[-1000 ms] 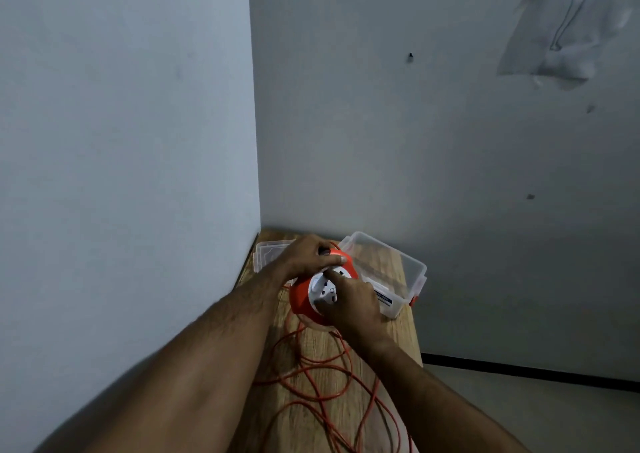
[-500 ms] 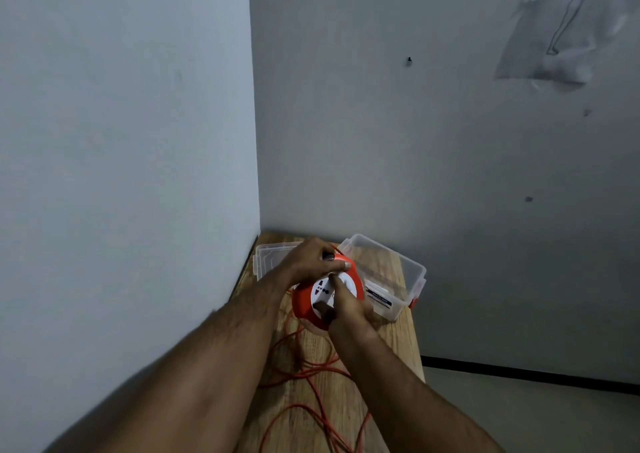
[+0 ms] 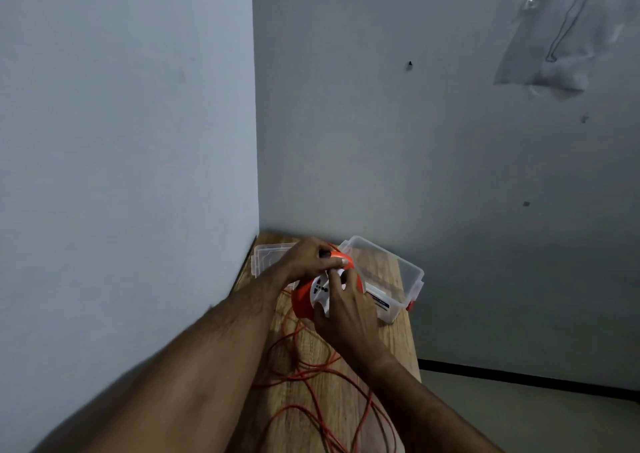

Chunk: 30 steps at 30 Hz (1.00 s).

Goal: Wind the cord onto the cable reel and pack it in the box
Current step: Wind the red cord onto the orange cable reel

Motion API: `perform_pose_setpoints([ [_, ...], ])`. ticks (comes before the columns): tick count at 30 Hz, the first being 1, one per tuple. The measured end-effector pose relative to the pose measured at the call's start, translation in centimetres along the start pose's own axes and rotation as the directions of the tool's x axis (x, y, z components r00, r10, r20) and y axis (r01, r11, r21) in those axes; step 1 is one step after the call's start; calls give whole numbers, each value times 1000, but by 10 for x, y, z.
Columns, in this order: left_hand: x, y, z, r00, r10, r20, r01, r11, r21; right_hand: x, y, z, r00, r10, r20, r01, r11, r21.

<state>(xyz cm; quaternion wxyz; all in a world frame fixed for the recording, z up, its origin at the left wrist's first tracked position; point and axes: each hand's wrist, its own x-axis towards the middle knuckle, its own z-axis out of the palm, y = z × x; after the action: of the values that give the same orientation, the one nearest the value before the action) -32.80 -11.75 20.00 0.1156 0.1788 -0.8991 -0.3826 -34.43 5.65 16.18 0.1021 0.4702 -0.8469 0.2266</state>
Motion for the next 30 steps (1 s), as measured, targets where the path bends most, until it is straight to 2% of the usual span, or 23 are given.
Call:
perform_pose_setpoints([
  [2,0,5,1,1000,11,10,-11,1000,-1,2,2,3,1000,6,9,-6,1000,9],
  [7,2,2,4,1000,20,-12,-20,999,40,8,5,-6,999,44,3,-44,986,160],
  [9,3,2,5,999,13,-35,-11,998,54,10,1,-10,987,162,-7,-153,946,284],
  [11,3,5,5,998,26,-60,-23,999,44,14,-2,-8,936,351,-24,-301,833,465],
  [13,2,9,4,996,37,-78,-33,998,53,19,-3,2,840,541,38,-461,675,577],
  [15,3,10,5,997,33,-63,-28,997,75,22,-6,8,739,660,134,-568,504,651],
  [16,3,9,5,998,29,-50,-25,997,77,23,-9,7,681,705,199,-608,392,690],
  [17,3,9,5,999,24,-37,-21,997,75,26,-11,7,605,744,284,-635,234,737],
  [18,2,8,5,999,24,-33,-21,997,79,29,-14,4,512,765,392,-630,24,776],
  [20,2,6,8,999,23,-38,-19,994,105,36,-24,-6,350,725,593,-527,-371,764],
  [21,1,6,9,999,29,-39,-24,993,119,38,-26,-9,291,692,660,-463,-502,730],
  [23,1,6,10,998,42,-36,-37,991,129,41,-29,-12,237,659,714,-402,-602,690],
  [24,2,4,9,999,42,-34,-38,992,122,41,-28,-11,227,663,713,-426,-590,685],
  [25,2,2,8,999,39,-27,-36,993,110,39,-26,-10,268,684,678,-479,-516,710],
  [26,2,1,7,999,39,-25,-37,995,94,33,-26,-12,361,735,574,-552,-328,767],
  [27,3,-2,6,998,40,-38,-37,997,72,28,-24,-10,506,773,382,-587,-16,810],
  [28,3,-4,5,998,38,-56,-35,998,57,22,-20,-8,689,715,122,-515,364,776],
  [29,3,-5,4,997,35,-68,-31,998,51,17,-13,-6,844,524,-113,-342,688,639],
  [30,3,-5,3,997,32,-69,-29,998,50,12,-7,-5,932,272,-239,-137,876,462],
])
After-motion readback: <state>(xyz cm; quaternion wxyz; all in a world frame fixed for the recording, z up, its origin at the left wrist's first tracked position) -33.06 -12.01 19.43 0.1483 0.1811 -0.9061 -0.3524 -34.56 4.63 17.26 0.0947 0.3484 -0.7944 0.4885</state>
